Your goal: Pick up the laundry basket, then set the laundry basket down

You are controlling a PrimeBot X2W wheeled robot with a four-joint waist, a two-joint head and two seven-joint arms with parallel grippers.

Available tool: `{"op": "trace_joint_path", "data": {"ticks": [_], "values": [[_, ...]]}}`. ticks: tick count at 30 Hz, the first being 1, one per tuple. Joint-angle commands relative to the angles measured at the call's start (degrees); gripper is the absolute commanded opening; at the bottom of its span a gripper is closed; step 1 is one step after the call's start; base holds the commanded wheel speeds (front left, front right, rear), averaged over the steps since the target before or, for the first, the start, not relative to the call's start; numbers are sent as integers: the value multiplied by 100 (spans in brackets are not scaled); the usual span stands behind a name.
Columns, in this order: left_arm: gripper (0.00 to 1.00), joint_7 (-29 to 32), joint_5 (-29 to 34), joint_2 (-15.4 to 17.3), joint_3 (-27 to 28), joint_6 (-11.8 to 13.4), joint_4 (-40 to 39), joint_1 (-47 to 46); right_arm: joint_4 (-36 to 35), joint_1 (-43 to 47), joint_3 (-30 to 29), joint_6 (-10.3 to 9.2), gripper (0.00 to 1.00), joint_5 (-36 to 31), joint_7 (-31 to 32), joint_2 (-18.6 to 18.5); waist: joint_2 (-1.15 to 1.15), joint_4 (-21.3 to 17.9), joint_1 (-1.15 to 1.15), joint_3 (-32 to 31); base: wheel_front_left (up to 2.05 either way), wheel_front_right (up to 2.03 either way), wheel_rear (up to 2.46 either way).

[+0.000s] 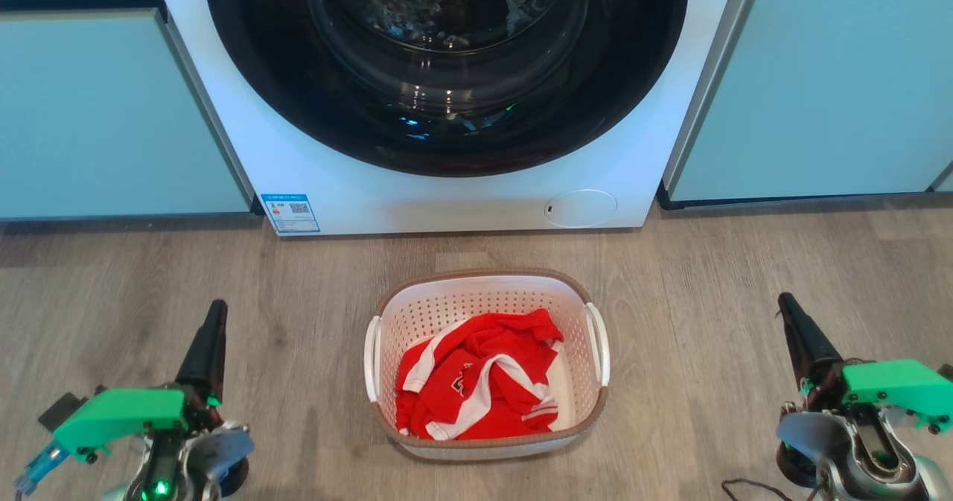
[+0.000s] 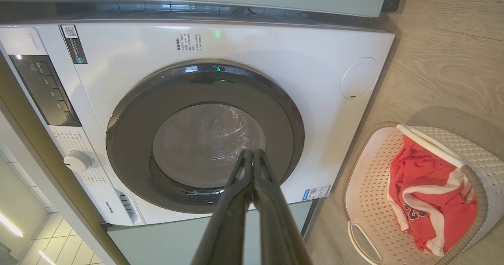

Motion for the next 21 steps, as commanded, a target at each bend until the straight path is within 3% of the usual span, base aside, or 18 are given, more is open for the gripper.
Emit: {"op": "trace_joint_path", "data": {"ticks": [1, 21], "values": [[0, 23, -25, 25, 214, -38, -167, -341, -233, -179, 97, -10, 0, 35, 43, -37, -1, 0, 0, 0, 0, 0, 0], [0, 21, -26, 25, 212, -38, -167, -340, -233, -179, 97, -10, 0, 35, 42, -37, -1, 0, 0, 0, 0, 0, 0]]}}
